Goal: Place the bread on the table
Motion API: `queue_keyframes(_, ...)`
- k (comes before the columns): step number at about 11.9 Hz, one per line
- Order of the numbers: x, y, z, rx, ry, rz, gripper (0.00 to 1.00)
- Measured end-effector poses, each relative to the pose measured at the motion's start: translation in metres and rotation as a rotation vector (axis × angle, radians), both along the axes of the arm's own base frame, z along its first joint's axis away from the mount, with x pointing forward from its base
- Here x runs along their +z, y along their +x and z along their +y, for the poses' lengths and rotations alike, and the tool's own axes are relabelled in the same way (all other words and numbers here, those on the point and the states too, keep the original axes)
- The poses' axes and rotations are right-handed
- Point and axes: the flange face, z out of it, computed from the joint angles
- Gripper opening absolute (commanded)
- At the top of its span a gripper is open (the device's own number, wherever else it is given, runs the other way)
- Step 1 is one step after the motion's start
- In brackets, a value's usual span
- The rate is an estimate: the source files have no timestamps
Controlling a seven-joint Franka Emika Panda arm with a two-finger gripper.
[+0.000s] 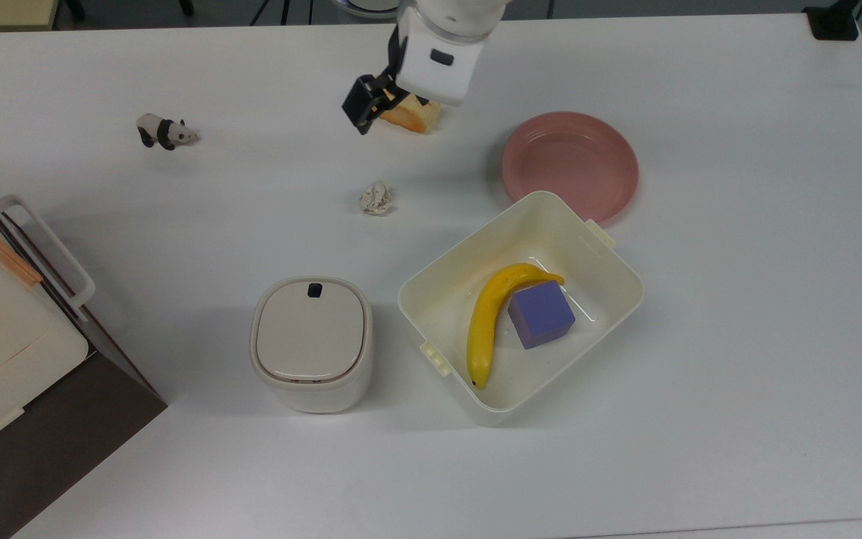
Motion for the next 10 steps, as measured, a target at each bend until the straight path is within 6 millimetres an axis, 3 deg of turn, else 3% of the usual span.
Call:
queue_keyframes(3, 0.031, 0.012, -0.019, -0.064, 0.071, -0.055, 1.00)
queue_keyframes(4, 0.055, 0.019, -0.040, -0.123, 0.130, -0.097, 1.00)
queue_keyframes(7, 0.101, 0.027, -0.088, -0.316, 0.206, -0.137, 1.00)
queue_keyframes(10, 0.111, 0.039, -0.106, -0.562, 0.204, -0.208, 1.00)
